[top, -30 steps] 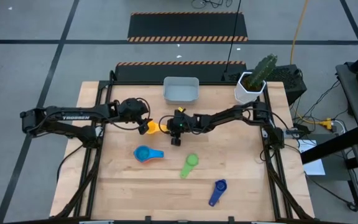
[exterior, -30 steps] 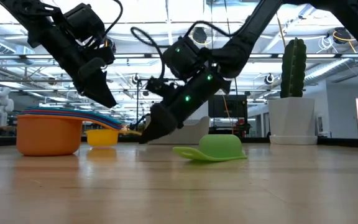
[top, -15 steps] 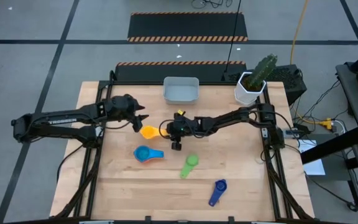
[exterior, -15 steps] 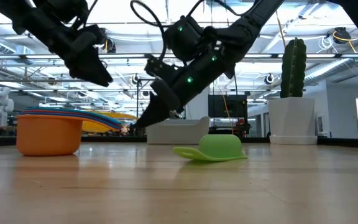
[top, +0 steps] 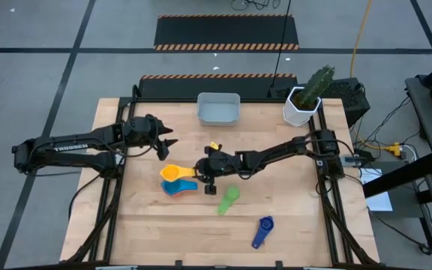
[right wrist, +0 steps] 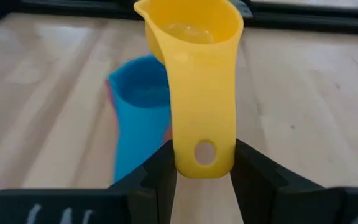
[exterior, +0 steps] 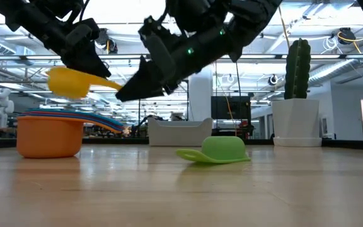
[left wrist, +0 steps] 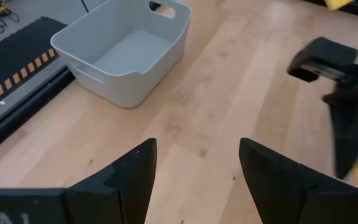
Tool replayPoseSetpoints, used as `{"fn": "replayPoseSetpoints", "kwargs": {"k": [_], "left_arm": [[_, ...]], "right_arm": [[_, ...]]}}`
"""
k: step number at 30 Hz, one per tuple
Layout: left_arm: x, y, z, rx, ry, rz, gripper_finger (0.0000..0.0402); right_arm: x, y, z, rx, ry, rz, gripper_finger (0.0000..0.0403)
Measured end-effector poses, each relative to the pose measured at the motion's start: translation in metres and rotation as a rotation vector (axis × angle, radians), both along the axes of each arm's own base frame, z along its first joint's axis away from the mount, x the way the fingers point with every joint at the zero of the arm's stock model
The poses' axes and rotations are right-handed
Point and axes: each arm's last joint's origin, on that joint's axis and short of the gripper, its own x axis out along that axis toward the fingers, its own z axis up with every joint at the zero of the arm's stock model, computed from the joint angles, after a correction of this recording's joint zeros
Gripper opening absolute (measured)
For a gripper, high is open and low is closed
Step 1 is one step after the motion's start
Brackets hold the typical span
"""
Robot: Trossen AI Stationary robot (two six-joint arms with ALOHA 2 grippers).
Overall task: Nest measuring cups in basket
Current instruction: Stack the yellow measuring cup into the light blue measuring cup
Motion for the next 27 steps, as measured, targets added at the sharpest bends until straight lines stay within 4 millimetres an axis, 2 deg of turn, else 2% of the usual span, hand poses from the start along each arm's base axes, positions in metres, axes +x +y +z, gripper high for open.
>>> {"fn": "replayPoseSetpoints", "kwargs": {"k": [3, 8, 12, 19, 27], "left_arm": [[0.000, 0.000, 0.000, -0.001, -0.003, 0.000, 0.0232], [0.000, 0.000, 0.000, -0.006, -0.009, 0.004, 0.0232], [0.000, 0.000, 0.001, -0.011, -0.012, 0.007, 0.0232], [0.001, 0.000, 0.001, -0.003, -0.010, 0.000, 0.0232], [0.001, 0.000, 0.001, 0.009, -0.005, -0.009, 0.0232]], "right_arm": [[0.002, 0.011, 0.003, -0.012, -0.018, 0.010, 0.0117], [0.001, 0.018, 0.001, -0.018, -0.007, 0.000, 0.0118], [0.001, 0.020, 0.001, -0.014, -0.003, -0.002, 0.0119], [0.003, 0.023, -0.017, -0.003, 0.036, 0.001, 0.0120], [0.003, 0.022, -0.018, -0.002, 0.035, 0.001, 0.0121]]}}
